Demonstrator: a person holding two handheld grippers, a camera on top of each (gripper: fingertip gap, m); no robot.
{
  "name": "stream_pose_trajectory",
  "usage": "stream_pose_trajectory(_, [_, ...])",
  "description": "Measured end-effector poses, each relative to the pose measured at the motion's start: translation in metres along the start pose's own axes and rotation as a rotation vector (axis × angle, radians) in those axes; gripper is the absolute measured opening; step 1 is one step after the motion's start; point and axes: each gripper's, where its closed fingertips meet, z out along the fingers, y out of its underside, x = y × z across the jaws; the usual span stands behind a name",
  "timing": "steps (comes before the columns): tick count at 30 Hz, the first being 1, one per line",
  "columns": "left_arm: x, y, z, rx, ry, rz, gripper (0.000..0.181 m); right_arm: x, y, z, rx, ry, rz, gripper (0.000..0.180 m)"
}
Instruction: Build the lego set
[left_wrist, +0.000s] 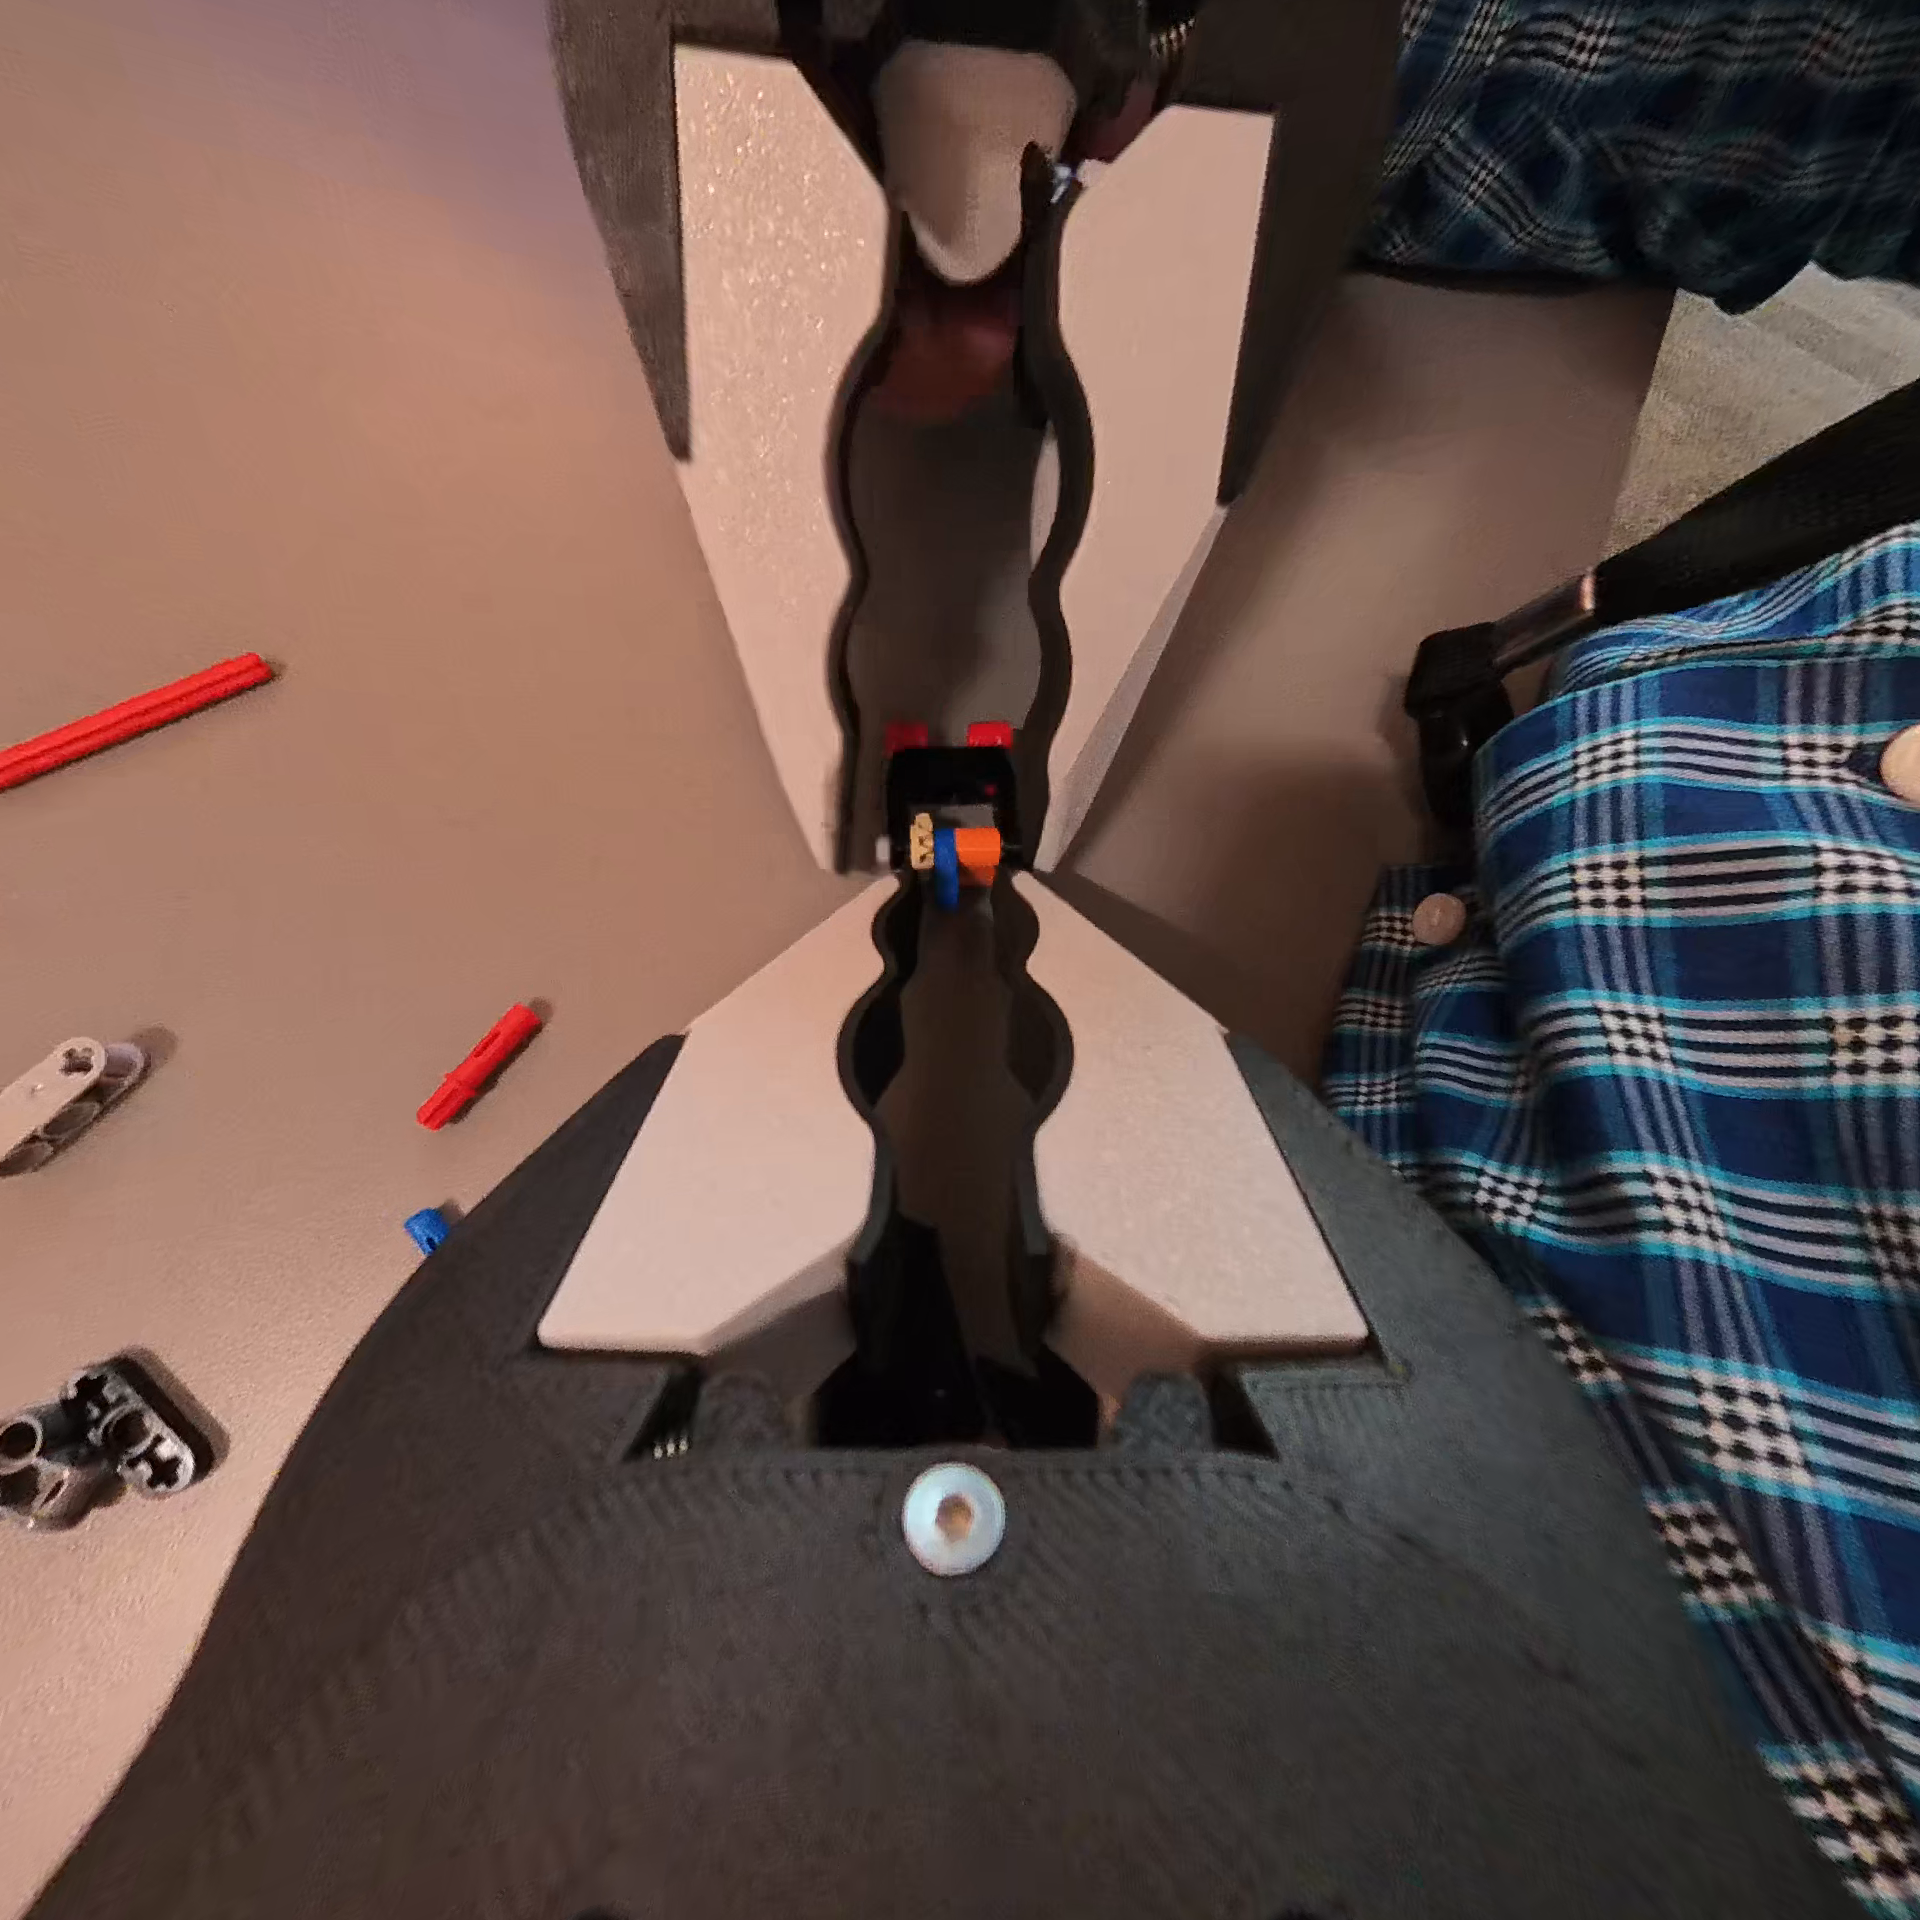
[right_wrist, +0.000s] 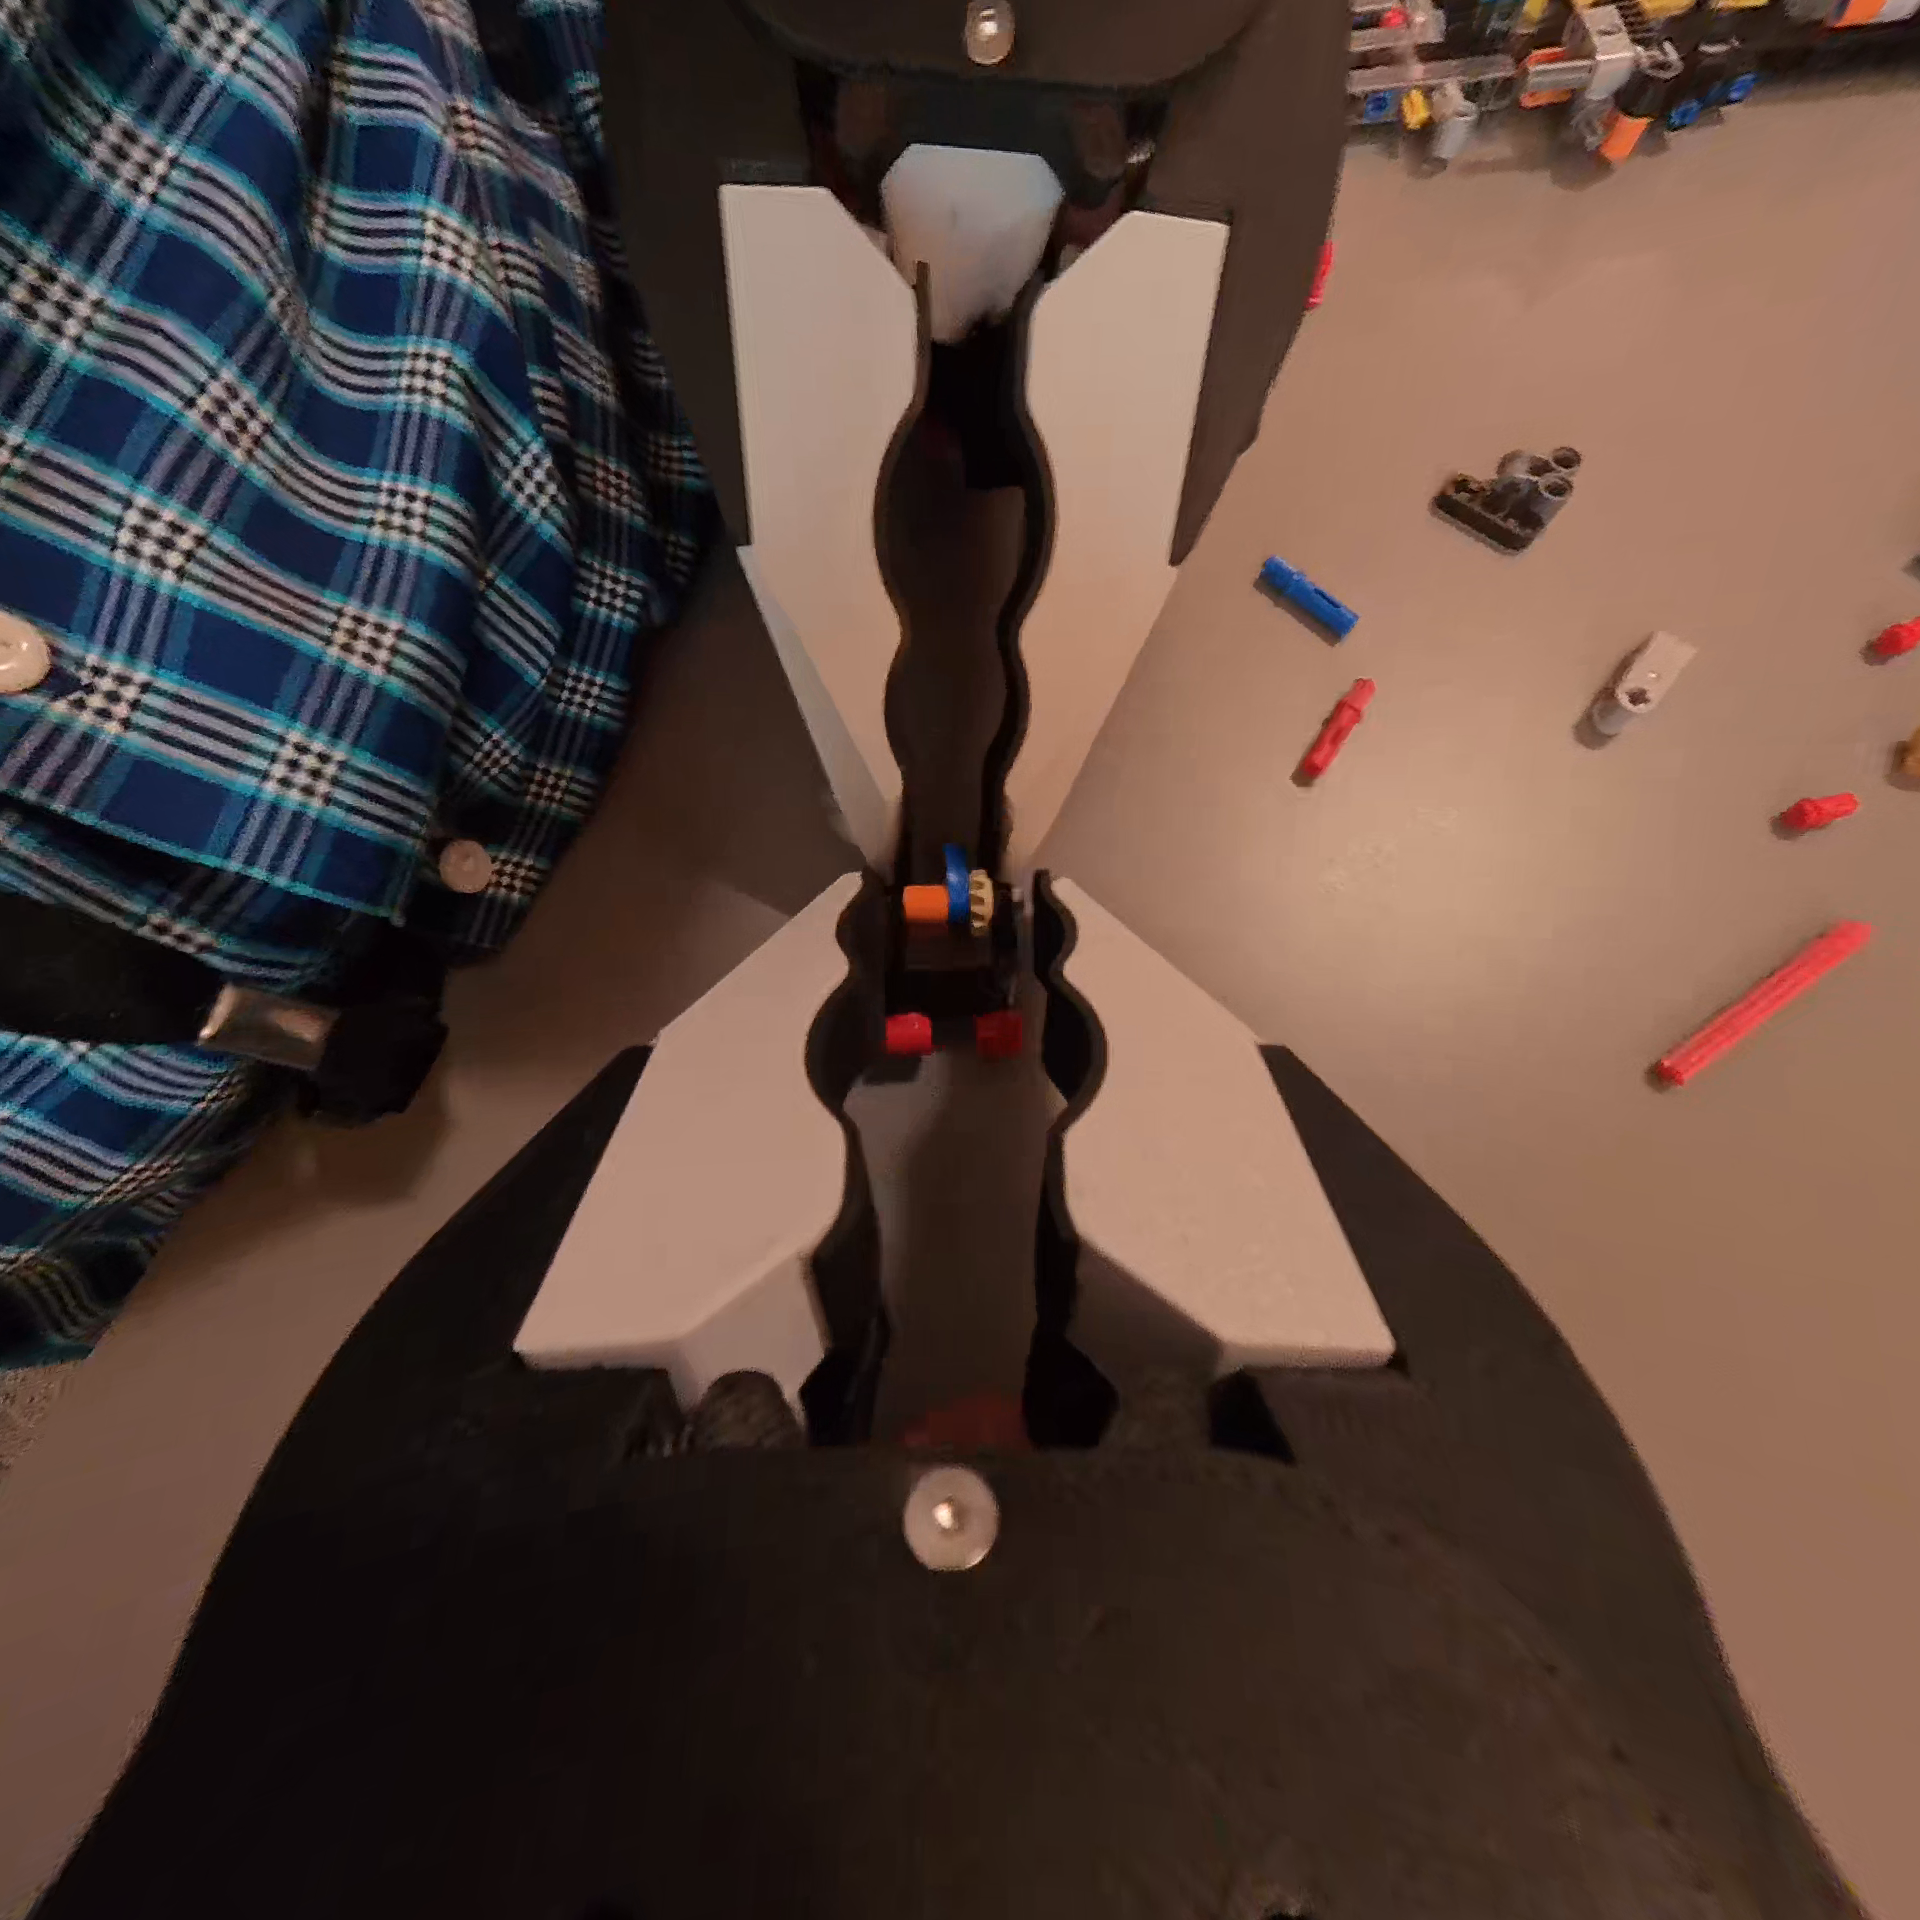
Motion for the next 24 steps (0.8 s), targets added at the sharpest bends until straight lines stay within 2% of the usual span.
stream_pose_trajectory(5, [-0.002,-0.003,-0.001,0.021,0.003,-0.02,0.015,0.008,0.005,-0.014,0.002,0.039,0.029,0.038])
stream_pose_trajectory(15, [0.001,0.001,-0.005,0.019,0.029,-0.018,0.04,0.003,0.013,-0.033,-0.063,0.132,0.102,0.041])
stream_pose_trajectory(22, [0.002,-0.002,0.004,-0.008,-0.011,0.038,0.028,0.001,0.019,-0.012,-0.113,0.191,0.077,0.039])
stream_pose_trajectory(24, [0.002,-0.003,0.005,-0.009,-0.018,0.052,0.024,0.001,0.017,-0.008,-0.101,0.188,0.065,0.024])
